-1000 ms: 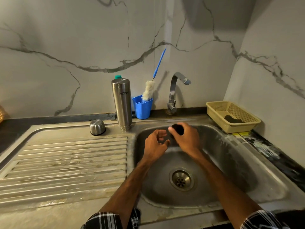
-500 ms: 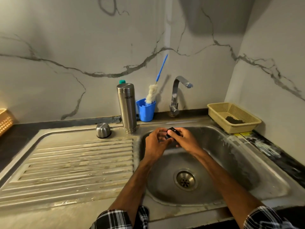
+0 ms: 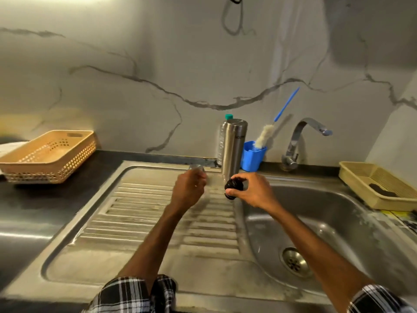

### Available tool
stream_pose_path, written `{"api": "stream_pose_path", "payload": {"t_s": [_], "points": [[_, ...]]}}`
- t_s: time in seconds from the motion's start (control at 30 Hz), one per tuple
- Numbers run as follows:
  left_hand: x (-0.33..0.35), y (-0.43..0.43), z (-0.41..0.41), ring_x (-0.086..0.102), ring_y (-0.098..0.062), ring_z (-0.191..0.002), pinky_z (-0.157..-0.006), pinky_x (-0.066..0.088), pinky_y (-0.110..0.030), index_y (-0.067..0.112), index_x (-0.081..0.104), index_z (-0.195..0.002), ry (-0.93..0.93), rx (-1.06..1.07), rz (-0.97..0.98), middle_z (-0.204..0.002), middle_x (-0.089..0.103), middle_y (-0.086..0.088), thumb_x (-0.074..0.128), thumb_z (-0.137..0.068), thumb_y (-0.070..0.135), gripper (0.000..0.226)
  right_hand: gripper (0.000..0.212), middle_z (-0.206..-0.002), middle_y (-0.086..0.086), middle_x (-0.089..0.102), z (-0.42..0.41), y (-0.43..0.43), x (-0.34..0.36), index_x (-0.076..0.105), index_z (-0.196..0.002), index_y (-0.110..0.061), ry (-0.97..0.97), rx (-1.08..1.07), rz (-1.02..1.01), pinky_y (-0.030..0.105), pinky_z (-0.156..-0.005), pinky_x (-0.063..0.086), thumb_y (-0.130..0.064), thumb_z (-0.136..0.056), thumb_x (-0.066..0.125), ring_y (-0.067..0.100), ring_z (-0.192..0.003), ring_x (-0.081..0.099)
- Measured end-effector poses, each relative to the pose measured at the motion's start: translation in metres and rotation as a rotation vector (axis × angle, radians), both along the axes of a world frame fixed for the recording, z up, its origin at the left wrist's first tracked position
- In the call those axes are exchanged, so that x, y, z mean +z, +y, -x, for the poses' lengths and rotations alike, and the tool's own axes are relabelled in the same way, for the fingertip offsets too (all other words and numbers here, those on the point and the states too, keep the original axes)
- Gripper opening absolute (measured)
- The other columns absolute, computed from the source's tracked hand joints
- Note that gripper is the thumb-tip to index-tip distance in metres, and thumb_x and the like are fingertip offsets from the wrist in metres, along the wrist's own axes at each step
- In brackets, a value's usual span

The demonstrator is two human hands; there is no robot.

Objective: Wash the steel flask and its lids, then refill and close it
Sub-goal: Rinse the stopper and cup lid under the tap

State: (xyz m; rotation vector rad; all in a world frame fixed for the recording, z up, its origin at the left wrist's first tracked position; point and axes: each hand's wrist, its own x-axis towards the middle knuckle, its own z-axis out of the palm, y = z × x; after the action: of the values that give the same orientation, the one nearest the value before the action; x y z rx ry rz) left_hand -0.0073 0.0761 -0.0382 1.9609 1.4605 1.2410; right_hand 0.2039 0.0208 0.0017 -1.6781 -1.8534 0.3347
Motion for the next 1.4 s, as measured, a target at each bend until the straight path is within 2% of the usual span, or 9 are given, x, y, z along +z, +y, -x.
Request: {"api": "stream_pose_path", "payload": {"t_s": [0.23,0.43,0.57,0.73,0.8,0.9,1.0,1.13,1.4], "points": [[-0.011,0.011,0.025,0.069,-0.013,-0.078,-0.073,0.061,-0.039,0.02,0.072,-0.097,-0.057,0.189,-0.013,-0.094,0.074,0.006,0.068,-0.087,0.01,0.015,0.047,-0.118,0.002,0.065,0.05,0.055,0.017,0.064,-0.122,-0.018,-0.234,0.064,0.055,0.04,-0.091,0.055,-0.025,-0.079,0.081,0.019,-0.108,0.061],[-0.017,0.011,0.017,0.068,-0.016,-0.083,-0.069,0.057,-0.035,0.02,0.071,-0.1,-0.029,0.185,-0.035,-0.097,0.073,0.005,0.067,-0.088,0.009,0.017,0.032,-0.107,0.004,0.062,0.068,0.093,0.004,0.059,-0.111,-0.016,-0.292,0.006,0.061,0.042,-0.071,0.061,-0.011,-0.083,0.074,0.018,-0.087,0.065],[-0.019,0.012,0.017,0.067,-0.014,-0.084,-0.071,0.059,-0.038,0.021,0.071,-0.1,-0.039,0.18,-0.061,-0.098,0.073,0.005,0.068,-0.088,0.008,0.017,0.025,-0.106,0.007,0.06,0.071,0.105,-0.01,0.058,-0.108,-0.013,-0.327,-0.008,0.082,0.043,-0.072,0.06,-0.005,-0.086,0.067,0.021,-0.083,0.065],[-0.021,0.016,0.02,0.068,-0.014,-0.088,-0.076,0.059,-0.04,0.021,0.071,-0.102,-0.057,0.197,-0.068,-0.101,0.074,0.007,0.068,-0.087,0.008,0.02,0.029,-0.117,0.007,0.062,0.073,0.11,-0.017,0.055,-0.122,-0.013,-0.356,-0.038,0.05,0.032,-0.076,0.044,-0.008,-0.094,0.061,0.023,-0.102,0.061],[-0.021,0.018,0.021,0.066,-0.019,-0.099,-0.083,0.058,-0.042,0.02,0.068,-0.109,-0.031,0.21,-0.062,-0.109,0.072,0.003,0.069,-0.088,0.011,0.024,0.044,-0.128,0.009,0.06,0.074,0.107,-0.019,0.05,-0.135,-0.011,-0.327,-0.021,0.004,0.033,-0.082,0.048,-0.008,-0.093,0.064,0.024,-0.113,0.06],[-0.021,0.026,0.02,0.051,-0.029,-0.124,-0.098,0.047,-0.039,0.014,0.055,-0.132,0.108,0.168,0.02,-0.13,0.061,-0.007,0.072,-0.088,0.017,0.048,0.064,-0.141,0.009,0.054,0.071,0.097,-0.019,0.039,-0.148,-0.01,-0.264,0.027,-0.1,0.035,-0.099,0.049,-0.007,-0.091,0.068,0.025,-0.124,0.057],[-0.015,0.041,0.012,0.035,-0.035,-0.136,-0.108,0.035,-0.04,0.007,0.037,-0.146,0.26,0.121,0.106,-0.147,0.044,-0.016,0.073,-0.088,0.022,0.071,0.049,-0.134,0.005,0.059,0.064,0.079,-0.016,0.05,-0.14,-0.009,-0.242,0.047,-0.247,0.032,-0.094,0.052,-0.005,-0.093,0.064,0.022,-0.113,0.063],[-0.006,0.072,-0.001,0.033,-0.041,-0.14,-0.111,0.037,-0.048,0.008,0.027,-0.153,0.404,0.083,0.201,-0.153,0.036,-0.02,0.076,-0.086,0.035,0.088,0.024,-0.108,0.001,0.066,0.045,0.05,-0.015,0.062,-0.118,-0.014,-0.215,0.094,-0.332,0.027,-0.08,0.056,-0.009,-0.095,0.057,0.013,-0.089,0.064],[-0.009,0.076,-0.001,0.052,-0.031,-0.121,-0.095,0.049,-0.042,0.015,0.045,-0.137,0.408,0.09,0.172,-0.134,0.056,-0.013,0.075,-0.088,0.033,0.06,0.019,-0.11,0.003,0.067,0.009,0.011,-0.023,0.069,-0.107,-0.01,-0.12,0.109,-0.281,0.005,-0.088,0.042,-0.006,-0.09,0.062,0.011,-0.098,0.061]]}}
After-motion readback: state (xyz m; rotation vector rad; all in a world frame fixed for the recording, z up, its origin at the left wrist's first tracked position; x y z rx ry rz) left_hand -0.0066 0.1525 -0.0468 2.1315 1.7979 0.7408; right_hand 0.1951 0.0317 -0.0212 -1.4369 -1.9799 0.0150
